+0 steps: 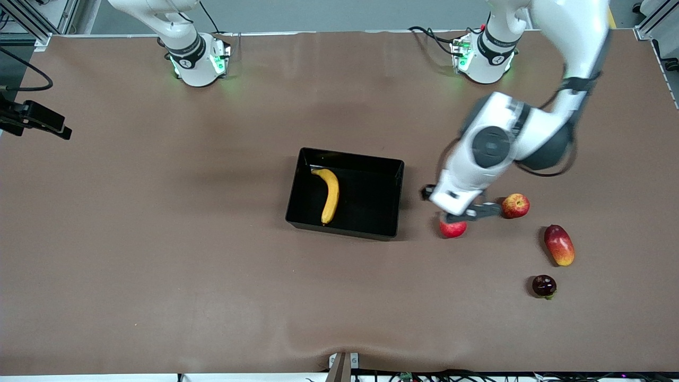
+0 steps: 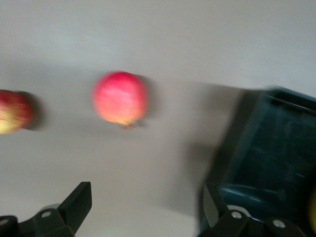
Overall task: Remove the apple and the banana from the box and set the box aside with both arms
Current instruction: 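Move the left gripper back over the tray to the banana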
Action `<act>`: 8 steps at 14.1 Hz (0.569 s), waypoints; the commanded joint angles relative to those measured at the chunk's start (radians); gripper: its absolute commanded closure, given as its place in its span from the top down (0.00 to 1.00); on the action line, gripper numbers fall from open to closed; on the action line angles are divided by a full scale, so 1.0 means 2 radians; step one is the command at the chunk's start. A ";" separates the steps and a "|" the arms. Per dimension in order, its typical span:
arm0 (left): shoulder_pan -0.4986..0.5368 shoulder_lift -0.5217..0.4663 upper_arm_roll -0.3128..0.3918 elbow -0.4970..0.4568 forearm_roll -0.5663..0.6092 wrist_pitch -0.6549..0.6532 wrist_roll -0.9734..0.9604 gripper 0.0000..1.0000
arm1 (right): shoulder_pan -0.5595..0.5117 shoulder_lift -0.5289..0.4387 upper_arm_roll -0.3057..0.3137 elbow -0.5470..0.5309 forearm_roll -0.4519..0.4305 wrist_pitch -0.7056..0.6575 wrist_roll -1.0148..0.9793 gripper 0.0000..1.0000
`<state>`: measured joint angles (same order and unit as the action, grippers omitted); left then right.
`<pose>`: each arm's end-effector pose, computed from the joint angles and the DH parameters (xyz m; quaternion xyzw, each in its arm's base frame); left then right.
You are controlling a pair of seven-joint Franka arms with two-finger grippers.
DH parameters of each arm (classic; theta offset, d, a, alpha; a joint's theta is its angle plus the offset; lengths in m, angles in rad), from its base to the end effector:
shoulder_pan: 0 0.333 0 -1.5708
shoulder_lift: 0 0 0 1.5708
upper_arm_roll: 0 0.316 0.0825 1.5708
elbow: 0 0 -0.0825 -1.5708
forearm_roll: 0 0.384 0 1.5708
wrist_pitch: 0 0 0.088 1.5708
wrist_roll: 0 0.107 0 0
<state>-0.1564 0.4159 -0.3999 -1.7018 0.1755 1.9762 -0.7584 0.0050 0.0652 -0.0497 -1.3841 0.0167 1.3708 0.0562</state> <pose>0.5666 -0.3107 0.3590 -0.9959 -0.0730 0.0422 0.0312 0.5530 -0.0216 0.6579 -0.9980 0.0491 0.0392 0.0064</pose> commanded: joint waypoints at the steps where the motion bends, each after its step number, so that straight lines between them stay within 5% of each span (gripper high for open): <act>1: -0.056 0.063 0.001 0.081 0.012 -0.012 -0.053 1.00 | 0.005 0.003 -0.003 0.003 -0.003 0.001 0.005 1.00; 5: -0.116 0.129 0.006 0.154 0.013 0.003 -0.133 1.00 | 0.007 0.008 -0.003 0.003 -0.004 0.005 0.005 1.00; 8: -0.148 0.145 0.022 0.161 0.011 0.041 -0.146 1.00 | 0.010 0.015 -0.002 0.002 0.002 0.011 0.006 1.00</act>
<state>-0.4097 0.6714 -0.3841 -1.4276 0.1760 2.0308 -1.0227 0.0053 0.0815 -0.0485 -1.3842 0.0174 1.3822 0.0562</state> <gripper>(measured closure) 0.000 0.000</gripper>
